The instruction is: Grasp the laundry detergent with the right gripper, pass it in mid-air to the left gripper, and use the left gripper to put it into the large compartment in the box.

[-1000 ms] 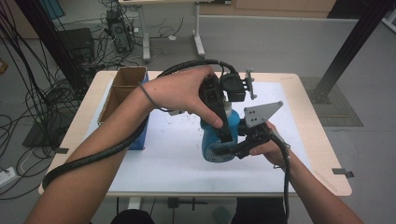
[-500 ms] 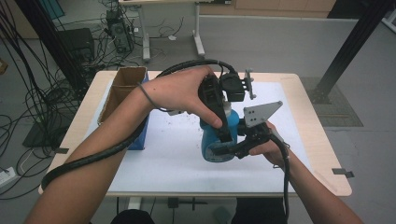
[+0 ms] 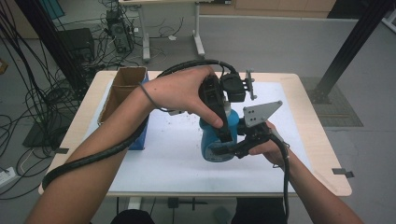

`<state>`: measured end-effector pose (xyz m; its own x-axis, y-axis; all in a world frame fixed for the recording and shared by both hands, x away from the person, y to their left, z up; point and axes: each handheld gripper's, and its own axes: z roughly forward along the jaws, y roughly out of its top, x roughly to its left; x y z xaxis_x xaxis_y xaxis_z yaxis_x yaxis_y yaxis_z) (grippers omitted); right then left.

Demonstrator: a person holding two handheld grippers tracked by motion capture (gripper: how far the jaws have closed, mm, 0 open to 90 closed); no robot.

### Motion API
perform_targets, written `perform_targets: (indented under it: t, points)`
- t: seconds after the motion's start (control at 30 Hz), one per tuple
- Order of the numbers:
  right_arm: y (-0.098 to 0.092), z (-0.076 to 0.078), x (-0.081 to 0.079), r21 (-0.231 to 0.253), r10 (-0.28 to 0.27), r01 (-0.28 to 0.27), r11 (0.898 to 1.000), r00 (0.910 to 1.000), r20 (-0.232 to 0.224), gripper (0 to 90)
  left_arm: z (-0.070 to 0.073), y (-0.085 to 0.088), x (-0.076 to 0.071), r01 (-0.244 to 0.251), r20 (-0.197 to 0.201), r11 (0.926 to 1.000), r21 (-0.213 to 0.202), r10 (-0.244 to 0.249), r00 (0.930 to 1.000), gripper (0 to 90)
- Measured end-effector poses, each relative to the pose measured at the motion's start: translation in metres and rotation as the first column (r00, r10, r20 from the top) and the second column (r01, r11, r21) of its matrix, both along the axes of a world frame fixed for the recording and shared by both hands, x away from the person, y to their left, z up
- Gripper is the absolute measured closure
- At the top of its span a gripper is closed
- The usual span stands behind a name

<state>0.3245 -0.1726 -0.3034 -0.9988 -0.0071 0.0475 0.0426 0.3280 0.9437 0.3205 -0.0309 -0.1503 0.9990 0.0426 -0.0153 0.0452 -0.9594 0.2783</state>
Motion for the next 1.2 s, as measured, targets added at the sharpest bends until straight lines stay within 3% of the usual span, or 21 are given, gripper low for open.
perform_targets:
  t: [1.2]
  points:
    - [0.0002, -0.0004, -0.0014, -0.003, -0.001, 0.001, 1.0, 0.9999, 0.012, 43.1, -0.0022, -0.0007, 0.0033, -0.003, -0.015, 0.9998, 0.021, 0.003, 0.9999, 37.1]
